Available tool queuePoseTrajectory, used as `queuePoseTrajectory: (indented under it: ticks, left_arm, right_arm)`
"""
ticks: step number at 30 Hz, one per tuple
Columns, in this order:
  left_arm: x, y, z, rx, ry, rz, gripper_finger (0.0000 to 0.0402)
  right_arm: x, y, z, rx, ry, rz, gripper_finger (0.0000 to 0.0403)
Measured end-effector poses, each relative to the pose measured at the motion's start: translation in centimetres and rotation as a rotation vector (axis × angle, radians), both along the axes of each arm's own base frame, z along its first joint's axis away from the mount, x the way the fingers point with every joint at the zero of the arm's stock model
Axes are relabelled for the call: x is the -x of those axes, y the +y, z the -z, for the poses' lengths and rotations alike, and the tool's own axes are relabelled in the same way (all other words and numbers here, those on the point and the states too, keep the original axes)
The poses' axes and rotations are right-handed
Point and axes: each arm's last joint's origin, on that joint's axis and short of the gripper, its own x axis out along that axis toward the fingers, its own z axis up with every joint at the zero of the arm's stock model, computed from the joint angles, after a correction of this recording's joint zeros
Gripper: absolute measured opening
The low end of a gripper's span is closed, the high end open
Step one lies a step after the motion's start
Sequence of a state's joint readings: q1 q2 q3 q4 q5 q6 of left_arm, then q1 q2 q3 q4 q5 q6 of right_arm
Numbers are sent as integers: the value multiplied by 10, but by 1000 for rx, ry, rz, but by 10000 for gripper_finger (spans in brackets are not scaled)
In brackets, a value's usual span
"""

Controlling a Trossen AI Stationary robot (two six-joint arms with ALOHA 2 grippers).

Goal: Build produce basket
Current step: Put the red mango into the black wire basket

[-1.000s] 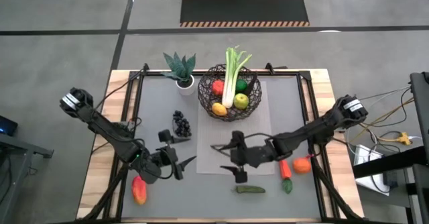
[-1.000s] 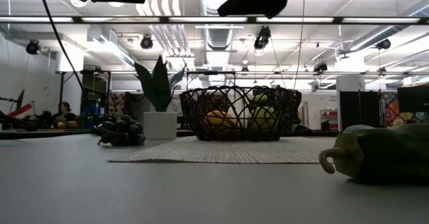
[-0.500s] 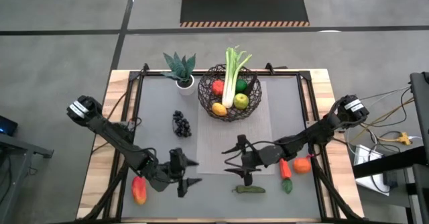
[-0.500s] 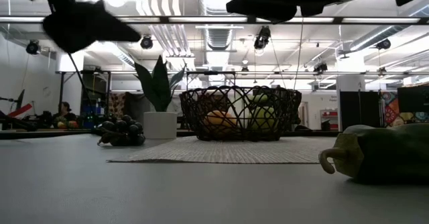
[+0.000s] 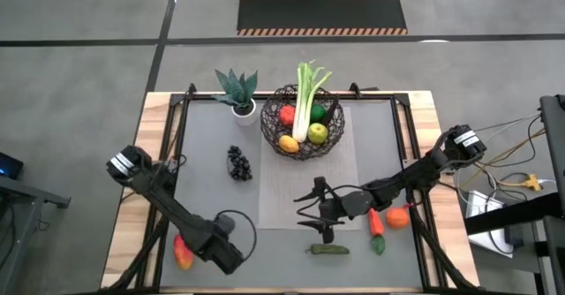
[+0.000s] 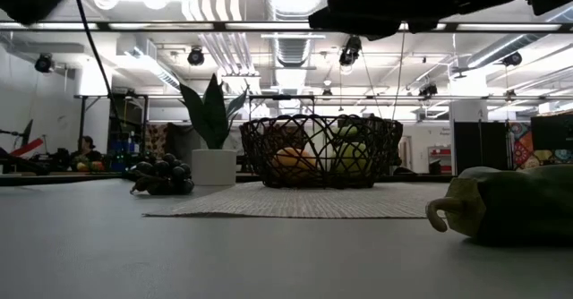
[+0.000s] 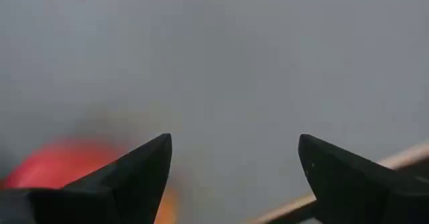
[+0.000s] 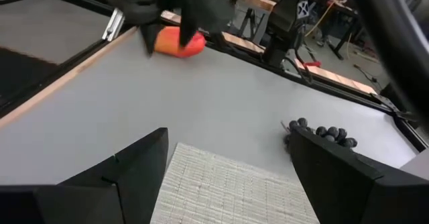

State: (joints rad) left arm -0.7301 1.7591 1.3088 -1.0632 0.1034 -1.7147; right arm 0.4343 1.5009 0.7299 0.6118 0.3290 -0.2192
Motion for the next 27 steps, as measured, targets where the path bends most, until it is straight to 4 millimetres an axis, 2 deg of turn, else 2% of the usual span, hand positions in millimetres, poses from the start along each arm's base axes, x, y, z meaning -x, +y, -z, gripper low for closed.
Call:
queuePoseTrajectory:
  ticks: [4, 6, 13, 27]
  left_arm:
    - [14, -8, -24, -78, 172, -155, 306]
    - [24, -13, -26, -107, 206, -223, 306]
    - [52, -28, -12, -145, 307, -352, 306]
    - [62, -22, 19, -192, 324, -383, 306]
  right_arm:
    - [1, -1, 2, 2, 8, 1, 292]
    - [2, -1, 3, 3, 11, 1, 292]
    - [2, -1, 4, 4, 13, 1, 292]
    - [2, -1, 5, -29, 20, 10, 292]
